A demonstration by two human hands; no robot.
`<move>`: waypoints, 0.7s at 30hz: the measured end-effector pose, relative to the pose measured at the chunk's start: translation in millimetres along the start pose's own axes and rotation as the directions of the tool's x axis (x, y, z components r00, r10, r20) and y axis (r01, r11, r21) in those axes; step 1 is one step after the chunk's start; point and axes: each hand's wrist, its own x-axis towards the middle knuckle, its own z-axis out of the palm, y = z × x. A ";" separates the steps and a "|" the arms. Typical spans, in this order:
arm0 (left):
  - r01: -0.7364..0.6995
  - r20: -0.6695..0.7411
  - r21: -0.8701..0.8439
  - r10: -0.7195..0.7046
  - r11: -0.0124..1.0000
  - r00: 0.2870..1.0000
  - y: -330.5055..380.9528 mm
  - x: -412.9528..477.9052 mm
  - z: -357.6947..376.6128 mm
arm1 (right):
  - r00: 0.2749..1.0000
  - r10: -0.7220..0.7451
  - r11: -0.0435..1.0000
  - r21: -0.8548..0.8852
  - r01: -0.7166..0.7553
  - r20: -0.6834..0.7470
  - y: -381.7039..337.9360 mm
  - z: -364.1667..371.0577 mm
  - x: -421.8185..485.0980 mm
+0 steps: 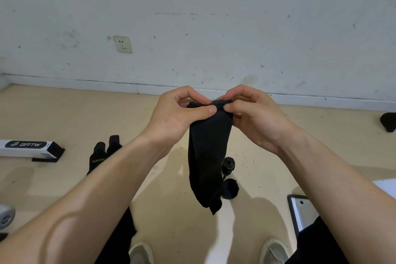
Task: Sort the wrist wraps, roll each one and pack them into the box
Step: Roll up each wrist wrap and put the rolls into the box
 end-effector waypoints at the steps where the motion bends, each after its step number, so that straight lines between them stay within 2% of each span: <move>1: -0.009 -0.011 0.011 0.009 1.000 1.000 0.7 -0.3 0.7 | 1.000 0.014 1.000 0.019 -0.014 -0.005 -0.5 0.5 -0.1; 4: -0.025 -0.027 0.018 0.026 1.000 0.999 0.8 0.2 1.5 | 0.997 0.076 0.992 0.104 -0.076 0.010 -1.5 0.0 -0.1; 8: -0.033 0.016 0.005 0.033 0.999 0.999 -1.8 0.9 1.0 | 0.991 0.132 0.991 -0.021 -0.132 -0.010 3.1 -3.2 2.8; 10: -0.033 0.025 0.010 0.032 0.999 0.999 -2.9 0.7 2.3 | 0.993 0.107 0.991 -0.080 -0.110 -0.038 5.9 -3.8 4.3; 13: -0.032 -0.003 0.048 0.032 0.998 0.999 -7.2 2.8 2.4 | 0.991 0.050 0.996 -0.063 -0.058 -0.120 8.4 -2.3 5.0; 15: -0.013 0.000 -0.011 0.013 1.000 1.000 -11.6 5.0 0.6 | 0.986 0.011 0.998 -0.055 -0.020 -0.164 9.9 -1.3 5.5; 17: 0.063 0.050 -0.081 -0.059 0.995 0.997 -13.3 5.7 -0.4 | 0.982 -0.020 0.997 -0.072 0.006 -0.190 11.2 0.1 5.7; 19: 0.096 0.120 -0.033 -0.091 0.995 0.989 -15.0 6.3 -0.6 | 0.976 -0.043 0.995 -0.096 0.023 -0.212 12.7 1.4 5.3; 21: 0.090 0.123 0.013 -0.091 0.996 0.988 -16.9 7.1 0.2 | 0.973 -0.048 0.994 -0.103 0.025 -0.225 13.7 3.2 4.8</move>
